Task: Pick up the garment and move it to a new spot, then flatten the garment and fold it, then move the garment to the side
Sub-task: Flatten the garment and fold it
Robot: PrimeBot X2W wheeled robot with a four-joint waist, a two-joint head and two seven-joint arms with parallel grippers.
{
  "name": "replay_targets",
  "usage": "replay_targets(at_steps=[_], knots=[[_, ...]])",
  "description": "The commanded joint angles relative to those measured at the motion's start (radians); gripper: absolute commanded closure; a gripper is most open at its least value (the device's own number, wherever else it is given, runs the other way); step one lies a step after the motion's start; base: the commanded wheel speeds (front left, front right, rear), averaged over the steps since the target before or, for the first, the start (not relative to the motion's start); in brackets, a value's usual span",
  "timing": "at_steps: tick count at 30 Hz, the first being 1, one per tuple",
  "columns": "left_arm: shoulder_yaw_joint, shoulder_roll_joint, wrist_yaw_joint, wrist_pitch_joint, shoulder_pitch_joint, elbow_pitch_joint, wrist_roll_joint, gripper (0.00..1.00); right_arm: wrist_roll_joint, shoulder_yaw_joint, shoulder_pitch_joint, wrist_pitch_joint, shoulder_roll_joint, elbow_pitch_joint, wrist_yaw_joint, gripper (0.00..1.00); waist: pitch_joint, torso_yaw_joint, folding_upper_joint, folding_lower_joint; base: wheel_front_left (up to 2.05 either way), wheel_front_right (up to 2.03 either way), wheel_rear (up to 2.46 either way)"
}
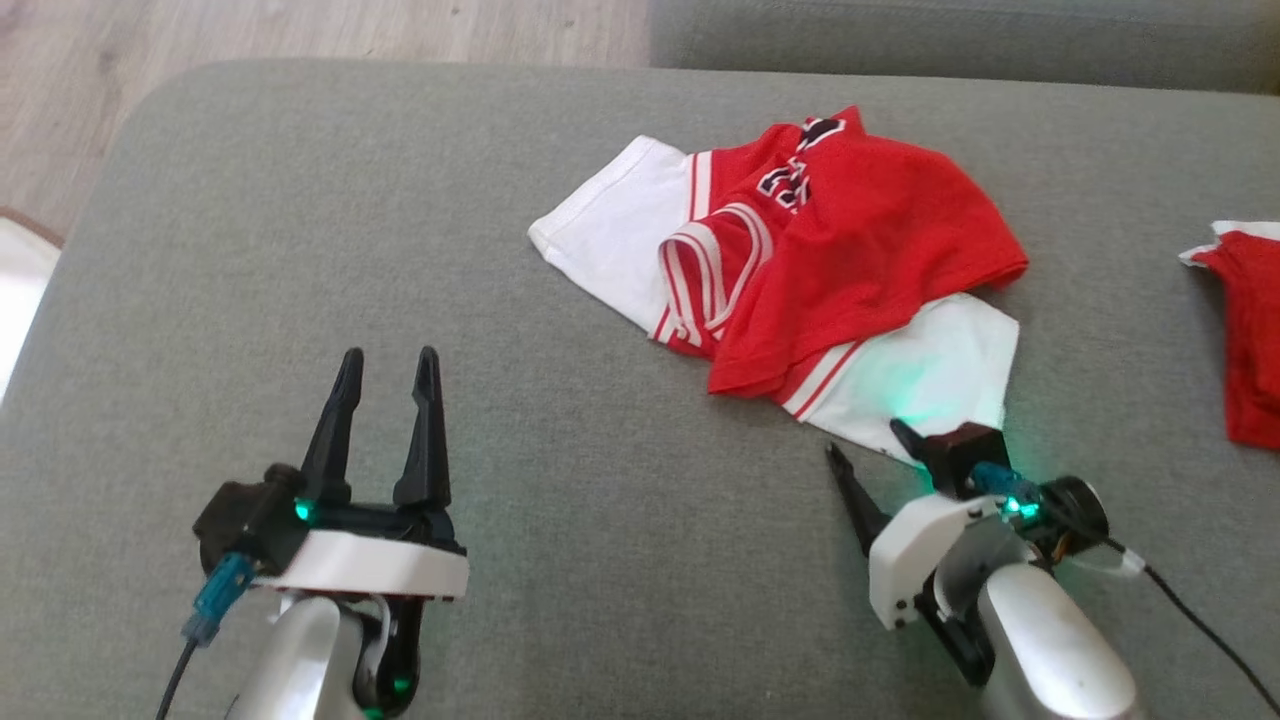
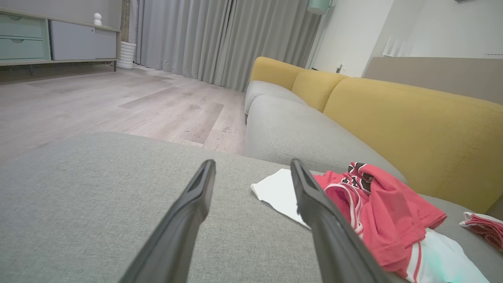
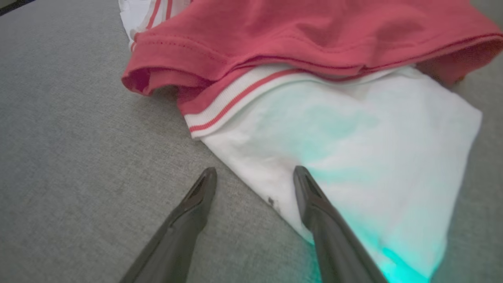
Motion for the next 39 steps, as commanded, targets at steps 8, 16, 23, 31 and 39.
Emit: replay_targets(at_steps=[8, 16, 23, 31, 39], knots=[[0.046, -0.012, -0.014, -0.008, -0.061, -0.007, 0.018, 0.00, -0.027, 0.020, -0.072, 0.014, -0.002, 0.062, -0.001, 1.00, 0.019, 0.025, 0.0000, -0.0001, 0.00, 0.00, 0.00], [0.062, -0.024, -0.020, -0.008, -0.062, 0.007, 0.027, 0.00, 0.147, 0.165, -0.099, -0.011, 0.002, 0.003, -0.001, 1.00, -0.021, 0.022, 0.0000, -0.0001, 0.00, 0.00, 0.00], [0.083, -0.029, -0.022, -0.008, -0.049, 0.001, 0.040, 0.00, 0.315, 0.354, -0.154, -0.003, 0.002, -0.150, -0.001, 1.00, -0.055, 0.039, 0.0000, -0.0001, 0.00, 0.00, 0.00], [0.092, -0.028, -0.025, -0.008, -0.035, 0.010, 0.055, 0.00, 0.405, 0.508, -0.169, 0.010, 0.002, -0.159, -0.001, 0.72, -0.090, 0.090, 0.0000, -0.0001, 0.00, 0.00, 0.00], [0.116, -0.019, -0.023, -0.008, -0.031, 0.004, 0.058, 0.00, 0.398, 0.526, -0.168, -0.010, 0.003, -0.138, -0.001, 0.00, -0.099, 0.069, 0.0000, -0.0001, 0.00, 0.00, 0.00]])
